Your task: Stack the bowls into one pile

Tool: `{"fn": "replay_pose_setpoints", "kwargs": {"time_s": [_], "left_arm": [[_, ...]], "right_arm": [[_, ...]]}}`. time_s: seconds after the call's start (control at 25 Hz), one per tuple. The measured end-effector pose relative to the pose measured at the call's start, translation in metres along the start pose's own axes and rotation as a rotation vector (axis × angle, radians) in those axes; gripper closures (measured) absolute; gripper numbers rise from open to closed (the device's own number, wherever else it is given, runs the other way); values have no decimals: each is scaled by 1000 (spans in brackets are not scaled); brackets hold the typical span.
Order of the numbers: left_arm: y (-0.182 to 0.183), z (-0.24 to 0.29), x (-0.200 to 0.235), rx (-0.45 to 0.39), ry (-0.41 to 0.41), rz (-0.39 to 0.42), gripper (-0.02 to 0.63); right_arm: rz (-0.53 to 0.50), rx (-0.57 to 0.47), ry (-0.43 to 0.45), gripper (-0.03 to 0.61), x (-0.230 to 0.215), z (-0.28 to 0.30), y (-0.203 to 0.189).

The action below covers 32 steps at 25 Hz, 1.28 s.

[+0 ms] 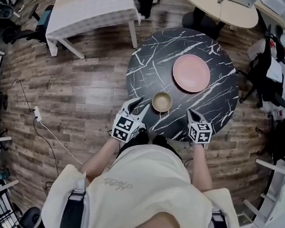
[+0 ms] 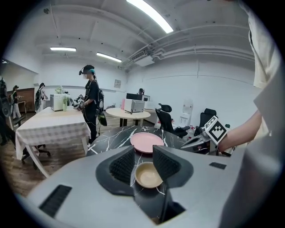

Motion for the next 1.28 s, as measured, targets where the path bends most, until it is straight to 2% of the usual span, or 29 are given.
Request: {"fn": "replay_pose_setpoints", "kwargs": {"time_s": [0.28, 0.36, 0.48, 0.56, 0.84, 1.08, 1.28], "left_arm": [[18, 16, -13, -16, -45, 31, 476], [22, 20, -14, -23, -55, -15, 476], [30, 28, -8, -42, -49, -136, 476], [36, 34, -3, -52, -32, -153, 476], [58, 44, 8, -81, -5, -117, 476], [74, 56, -3, -90, -58, -35, 476], [97, 63, -19, -135, -111, 20, 476]], "right_arm": [[-52, -83, -15, 572, -5, -28, 30], [-73, -104, -21, 572, -6, -34, 38], [-88, -141, -29, 572, -8, -42, 51], [-93, -167, -36, 572, -9, -47, 60], [-126, -247, -55, 572, -7, -71, 92], [-195, -331, -81, 572, -5, -92, 128], [-245, -395, -93, 572, 0, -108, 153]]}}
Point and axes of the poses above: the fingertips, and each gripper's own axes: z forward along the fingers, x to its left, y out of its top, the point moved 7 cm from there along -z, backward along the fingers, and after that the axes turned 11 degrees about -x, right-handed, at the moved point
